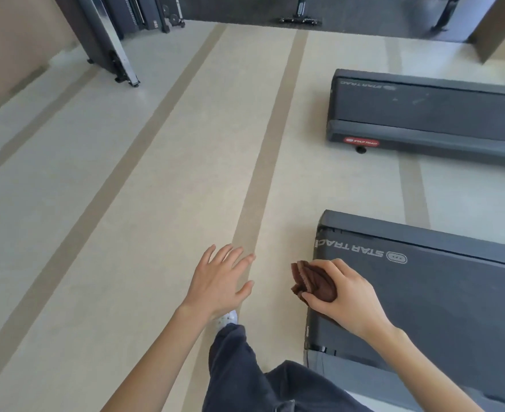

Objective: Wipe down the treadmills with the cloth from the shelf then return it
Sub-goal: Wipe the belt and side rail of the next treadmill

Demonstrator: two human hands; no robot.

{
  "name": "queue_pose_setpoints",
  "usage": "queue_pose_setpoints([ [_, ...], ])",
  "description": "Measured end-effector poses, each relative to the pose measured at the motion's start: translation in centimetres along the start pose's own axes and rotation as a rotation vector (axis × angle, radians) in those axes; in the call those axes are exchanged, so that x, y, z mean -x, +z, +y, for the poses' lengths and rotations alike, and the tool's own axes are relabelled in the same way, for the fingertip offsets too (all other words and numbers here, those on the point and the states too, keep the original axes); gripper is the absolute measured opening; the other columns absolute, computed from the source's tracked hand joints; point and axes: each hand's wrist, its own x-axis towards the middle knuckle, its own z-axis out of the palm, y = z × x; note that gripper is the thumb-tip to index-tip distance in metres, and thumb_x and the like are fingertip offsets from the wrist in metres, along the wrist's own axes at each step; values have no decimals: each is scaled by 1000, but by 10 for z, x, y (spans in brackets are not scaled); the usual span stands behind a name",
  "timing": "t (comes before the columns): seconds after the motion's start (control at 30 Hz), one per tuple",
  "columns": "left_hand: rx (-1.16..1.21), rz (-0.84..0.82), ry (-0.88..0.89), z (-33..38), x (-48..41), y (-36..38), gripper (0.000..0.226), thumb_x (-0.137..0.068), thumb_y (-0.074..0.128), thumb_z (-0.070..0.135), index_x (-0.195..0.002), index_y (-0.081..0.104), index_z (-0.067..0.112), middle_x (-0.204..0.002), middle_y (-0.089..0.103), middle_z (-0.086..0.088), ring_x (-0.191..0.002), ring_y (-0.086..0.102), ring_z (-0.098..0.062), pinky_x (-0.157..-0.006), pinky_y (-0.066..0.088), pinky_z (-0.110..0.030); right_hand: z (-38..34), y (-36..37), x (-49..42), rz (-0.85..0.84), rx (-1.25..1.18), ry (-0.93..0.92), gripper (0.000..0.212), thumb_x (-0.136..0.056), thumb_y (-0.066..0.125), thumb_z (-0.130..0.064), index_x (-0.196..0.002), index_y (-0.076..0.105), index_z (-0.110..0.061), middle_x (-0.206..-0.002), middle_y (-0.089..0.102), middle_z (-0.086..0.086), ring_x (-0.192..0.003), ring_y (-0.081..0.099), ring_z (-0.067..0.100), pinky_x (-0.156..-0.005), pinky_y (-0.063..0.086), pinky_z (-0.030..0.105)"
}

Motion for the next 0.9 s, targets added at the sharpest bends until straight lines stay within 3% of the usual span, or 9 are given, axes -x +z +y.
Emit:
queue_pose_setpoints([
  [0.27,-52,-22,219,-73,-84,-30,55,-93,31,51,-145,31,33,-150,34,4,-140,24,-16,-116,10,-39,-30,-2,-69,164,-8,177,53,-74,69,-55,-121,54,-35,-105,55,-16,-94,57,12,-76,50,29],
  [0.43,-36,61,364,-105,-134,-54,51,-87,43,45,-133,52,26,-134,55,-2,-128,46,-22,-109,30,-44,-47,-2,-104,284,-32,297,54,-73,68,-54,-120,53,-35,-104,55,-15,-93,57,13,-75,50,31],
  [0.57,-23,59,460,-118,-164,-54,49,-86,47,43,-131,54,25,-133,56,-3,-125,49,-22,-108,32,-43,-53,10,-118,359,-55,375,55,-72,70,-52,-122,52,-35,-106,56,-14,-94,57,13,-74,49,29],
  [0.7,-11,-19,520,-126,-189,-47,51,-90,43,45,-138,46,27,-141,47,-2,-132,40,-22,-112,25,-43,-53,20,-126,349,-54,463,56,-74,66,-56,-124,48,-38,-107,53,-16,-93,55,12,-74,45,25],
  [0.9,-20,-71,622,-121,-242,-38,55,-89,33,49,-137,48,26,-139,50,-4,-131,42,-23,-111,25,-43,-33,30,-146,311,-87,576,58,-73,58,-65,-125,44,-42,-107,52,-18,-92,51,8,-74,39,21],
])
